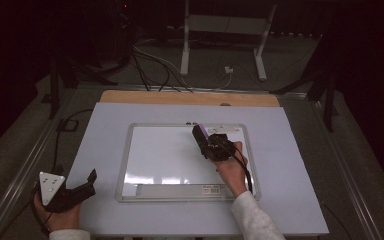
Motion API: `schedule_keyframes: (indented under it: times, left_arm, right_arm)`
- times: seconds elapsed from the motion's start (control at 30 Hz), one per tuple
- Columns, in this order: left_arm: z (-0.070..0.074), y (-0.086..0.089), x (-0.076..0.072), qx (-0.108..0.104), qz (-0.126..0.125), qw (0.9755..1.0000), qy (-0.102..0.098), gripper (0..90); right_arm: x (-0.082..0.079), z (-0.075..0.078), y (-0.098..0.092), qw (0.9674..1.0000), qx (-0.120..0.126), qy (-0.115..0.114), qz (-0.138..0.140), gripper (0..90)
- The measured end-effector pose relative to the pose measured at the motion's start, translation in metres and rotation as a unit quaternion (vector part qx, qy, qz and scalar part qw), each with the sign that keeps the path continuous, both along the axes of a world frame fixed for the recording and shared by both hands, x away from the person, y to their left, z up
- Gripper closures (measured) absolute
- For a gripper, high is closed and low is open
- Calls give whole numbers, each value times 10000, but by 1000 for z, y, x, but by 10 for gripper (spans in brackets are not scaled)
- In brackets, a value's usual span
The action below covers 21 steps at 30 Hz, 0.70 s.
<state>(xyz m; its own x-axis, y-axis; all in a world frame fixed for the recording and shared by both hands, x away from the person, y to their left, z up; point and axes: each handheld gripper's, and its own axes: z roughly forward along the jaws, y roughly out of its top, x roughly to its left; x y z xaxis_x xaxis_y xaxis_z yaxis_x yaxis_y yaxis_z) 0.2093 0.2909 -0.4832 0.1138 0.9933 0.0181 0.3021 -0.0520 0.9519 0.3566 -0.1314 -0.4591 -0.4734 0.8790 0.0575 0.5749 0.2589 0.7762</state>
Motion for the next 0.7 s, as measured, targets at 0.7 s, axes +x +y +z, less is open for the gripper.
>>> schedule_keyframes:
  times: [0.7]
  left_arm:
    - [0,0,0,3,2,10000,1,10]
  right_arm:
    - [12,-1,-20,9989,27,0,-464,626]
